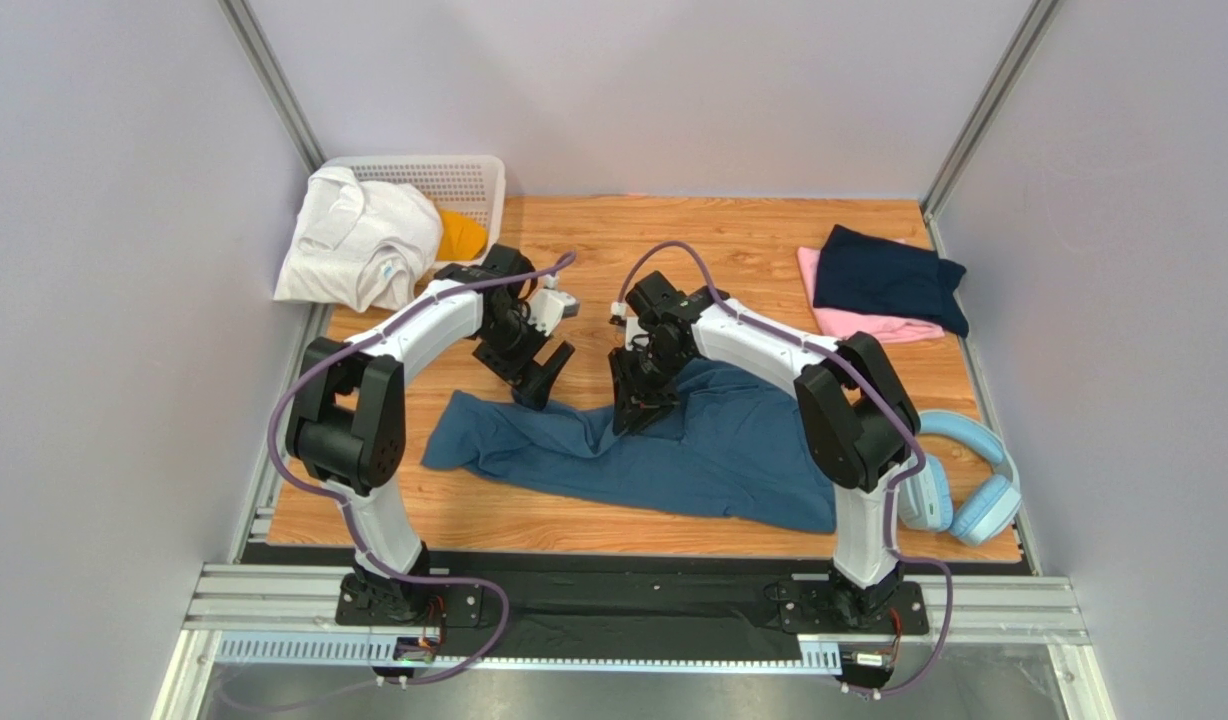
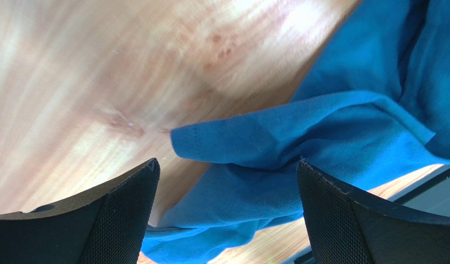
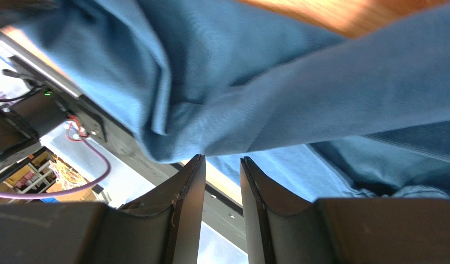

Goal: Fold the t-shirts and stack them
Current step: Grap the side of the flattened tshirt furthest away from the robot with both arms

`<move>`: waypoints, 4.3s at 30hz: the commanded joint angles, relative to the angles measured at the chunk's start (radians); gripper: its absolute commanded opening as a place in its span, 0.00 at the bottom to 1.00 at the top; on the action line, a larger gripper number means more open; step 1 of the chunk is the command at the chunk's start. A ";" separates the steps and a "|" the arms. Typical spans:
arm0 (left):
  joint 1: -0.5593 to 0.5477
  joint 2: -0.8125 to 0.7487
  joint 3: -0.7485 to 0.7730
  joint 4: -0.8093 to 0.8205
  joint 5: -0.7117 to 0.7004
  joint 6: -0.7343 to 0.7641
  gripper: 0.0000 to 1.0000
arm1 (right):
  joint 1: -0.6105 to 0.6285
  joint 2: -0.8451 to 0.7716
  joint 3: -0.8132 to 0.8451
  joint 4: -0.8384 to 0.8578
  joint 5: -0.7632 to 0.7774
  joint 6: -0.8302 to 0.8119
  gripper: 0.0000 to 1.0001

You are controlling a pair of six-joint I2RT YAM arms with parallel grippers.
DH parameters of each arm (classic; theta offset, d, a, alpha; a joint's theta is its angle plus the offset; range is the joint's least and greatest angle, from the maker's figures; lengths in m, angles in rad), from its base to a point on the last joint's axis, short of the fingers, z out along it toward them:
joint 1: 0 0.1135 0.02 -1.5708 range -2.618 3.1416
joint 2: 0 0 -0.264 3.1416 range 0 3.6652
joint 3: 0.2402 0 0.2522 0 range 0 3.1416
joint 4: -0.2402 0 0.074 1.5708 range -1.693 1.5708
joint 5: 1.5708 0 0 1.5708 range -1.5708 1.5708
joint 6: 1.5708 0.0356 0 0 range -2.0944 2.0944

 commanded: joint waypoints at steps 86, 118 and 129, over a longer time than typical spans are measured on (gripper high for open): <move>0.163 -0.041 -0.034 -0.220 0.285 -0.055 0.52 | 0.283 0.011 -0.143 0.336 0.006 0.155 0.27; 0.202 -0.022 0.240 -0.327 0.270 -0.049 0.00 | 0.027 -0.154 -0.091 0.221 0.134 0.116 0.34; 0.280 0.016 0.445 -0.363 0.138 -0.025 0.00 | -0.321 -0.239 -0.074 0.172 0.217 0.047 0.44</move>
